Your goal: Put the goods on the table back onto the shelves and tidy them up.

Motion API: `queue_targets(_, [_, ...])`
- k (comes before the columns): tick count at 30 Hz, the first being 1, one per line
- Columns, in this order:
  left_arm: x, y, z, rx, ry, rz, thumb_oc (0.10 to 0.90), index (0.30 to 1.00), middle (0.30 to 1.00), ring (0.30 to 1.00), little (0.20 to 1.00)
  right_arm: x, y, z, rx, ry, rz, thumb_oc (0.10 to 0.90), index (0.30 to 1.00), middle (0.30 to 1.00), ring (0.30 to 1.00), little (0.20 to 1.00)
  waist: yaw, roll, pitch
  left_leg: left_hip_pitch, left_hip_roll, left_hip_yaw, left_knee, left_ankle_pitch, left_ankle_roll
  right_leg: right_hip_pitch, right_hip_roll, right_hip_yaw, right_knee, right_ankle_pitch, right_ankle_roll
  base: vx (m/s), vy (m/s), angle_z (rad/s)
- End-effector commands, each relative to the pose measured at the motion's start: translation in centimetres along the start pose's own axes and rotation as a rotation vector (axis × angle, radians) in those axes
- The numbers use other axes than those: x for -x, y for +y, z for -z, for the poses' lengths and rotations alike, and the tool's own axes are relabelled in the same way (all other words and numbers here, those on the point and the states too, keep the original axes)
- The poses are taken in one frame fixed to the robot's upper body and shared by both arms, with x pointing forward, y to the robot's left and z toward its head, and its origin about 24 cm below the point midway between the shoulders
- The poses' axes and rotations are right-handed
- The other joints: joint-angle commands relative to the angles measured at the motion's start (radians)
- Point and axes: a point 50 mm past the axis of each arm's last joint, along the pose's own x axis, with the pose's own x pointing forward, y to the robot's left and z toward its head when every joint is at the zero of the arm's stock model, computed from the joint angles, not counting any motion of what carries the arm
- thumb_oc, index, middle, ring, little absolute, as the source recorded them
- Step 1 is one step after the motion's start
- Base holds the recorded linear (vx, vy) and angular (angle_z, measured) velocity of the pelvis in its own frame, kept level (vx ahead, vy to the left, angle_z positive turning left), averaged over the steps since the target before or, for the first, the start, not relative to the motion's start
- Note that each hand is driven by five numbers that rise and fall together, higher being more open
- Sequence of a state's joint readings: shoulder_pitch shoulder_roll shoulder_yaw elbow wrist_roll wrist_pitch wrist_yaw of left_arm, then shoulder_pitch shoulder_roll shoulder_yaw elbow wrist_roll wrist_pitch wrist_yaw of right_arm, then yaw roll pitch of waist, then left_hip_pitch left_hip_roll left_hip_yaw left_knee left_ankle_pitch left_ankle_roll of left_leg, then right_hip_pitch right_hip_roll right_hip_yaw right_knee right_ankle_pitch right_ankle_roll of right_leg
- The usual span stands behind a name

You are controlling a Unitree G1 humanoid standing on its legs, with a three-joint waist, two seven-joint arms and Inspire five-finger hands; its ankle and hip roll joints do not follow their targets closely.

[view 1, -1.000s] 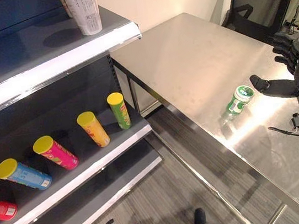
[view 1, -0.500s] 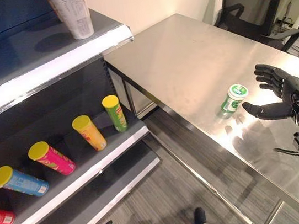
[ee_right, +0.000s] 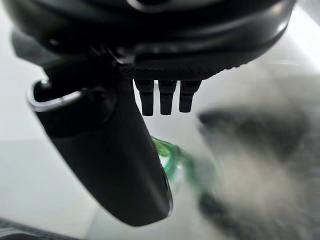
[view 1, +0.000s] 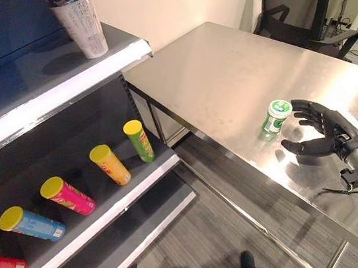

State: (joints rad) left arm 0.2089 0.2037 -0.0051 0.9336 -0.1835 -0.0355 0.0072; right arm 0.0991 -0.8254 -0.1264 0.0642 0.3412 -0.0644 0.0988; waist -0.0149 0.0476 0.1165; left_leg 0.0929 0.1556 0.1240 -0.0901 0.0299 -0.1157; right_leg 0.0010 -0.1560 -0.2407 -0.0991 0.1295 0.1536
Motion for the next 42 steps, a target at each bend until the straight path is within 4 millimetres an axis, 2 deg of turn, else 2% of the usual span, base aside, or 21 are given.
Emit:
queue_targets(1, [-0.4,2.3,-2.0,-0.112,-0.055,-0.043,0.800,0.900,0.900,0.900,0.900,-2.1,-2.1,-4.9,-0.005,-0.227,0.103,0.800,0.900,0.900,0.900,0.900,0.017,-0.058,0.006,-0.025,-0.025,0.054,0.003,-0.017,-0.011,0.096,0.002,-0.097,0.012,-0.137,0.004,0.03,-0.017,0.08])
queue_targets(11, [-0.3,1.9,-1.6,-0.116,-0.040,-0.036,0.800,0.900,0.900,0.900,0.900,-3.0,-1.8,-4.1,-0.068,-0.200,0.167,0.800,0.900,0.900,0.900,0.900,0.031,-0.057,0.009,-0.033,-0.028,0.037,0.003,-0.020,-0.012,0.102,-0.001,-0.118,0.012,-0.142,0.002,0.02,-0.007,0.07])
queue_targets(17, [-0.3,2.0,-1.7,-0.101,-0.039,-0.042,0.800,0.900,0.900,0.900,0.900,-3.6,-1.2,-4.4,-0.140,-0.222,0.180,0.800,0.900,0.900,0.900,0.900,0.043,-0.060,0.009,-0.034,-0.031,0.028,0.003,-0.021,-0.011,0.109,-0.001,-0.130,0.012,-0.145,-0.001,0.03,-0.011,0.08])
queue_targets(35, [-0.3,1.8,-1.9,-0.089,-0.049,-0.040,0.800,0.900,0.900,0.900,0.900,-4.3,-0.5,-4.5,-0.200,-0.235,0.195,0.800,0.900,0.900,0.900,0.900,0.061,-0.060,0.008,-0.031,-0.036,0.010,0.003,-0.026,-0.010,0.127,-0.001,-0.150,0.012,-0.155,-0.005,0.01,-0.005,0.05])
queue_targets(36, [-0.3,1.7,-1.9,-0.090,-0.050,-0.040,0.800,0.900,0.900,0.900,0.900,-4.4,-0.4,-4.6,-0.207,-0.238,0.195,0.646,0.669,0.669,0.669,0.669,0.063,-0.061,0.007,-0.030,-0.036,0.010,0.003,-0.027,-0.010,0.128,-0.001,-0.151,0.012,-0.155,-0.005,0.00,0.000,0.00])
queue_targets(38, [-0.3,1.7,-2.0,-0.089,-0.052,-0.040,0.800,0.900,0.900,0.900,0.900,-4.4,-0.4,-4.6,-0.202,-0.237,0.195,0.400,0.300,0.300,0.300,0.300,0.064,-0.061,0.007,-0.029,-0.037,0.010,0.003,-0.027,-0.010,0.129,-0.001,-0.152,0.012,-0.155,-0.005,0.00,0.000,0.00])
queue_targets(42, [-0.3,1.8,-2.0,-0.084,-0.052,-0.046,0.800,0.900,0.900,0.900,0.900,-4.4,-0.4,-4.4,-0.194,-0.227,0.202,0.400,0.300,0.300,0.300,0.300,0.065,-0.064,0.009,-0.028,-0.036,0.006,0.003,-0.027,-0.010,0.131,0.000,-0.156,0.012,-0.156,-0.006,0.00,0.000,0.00])
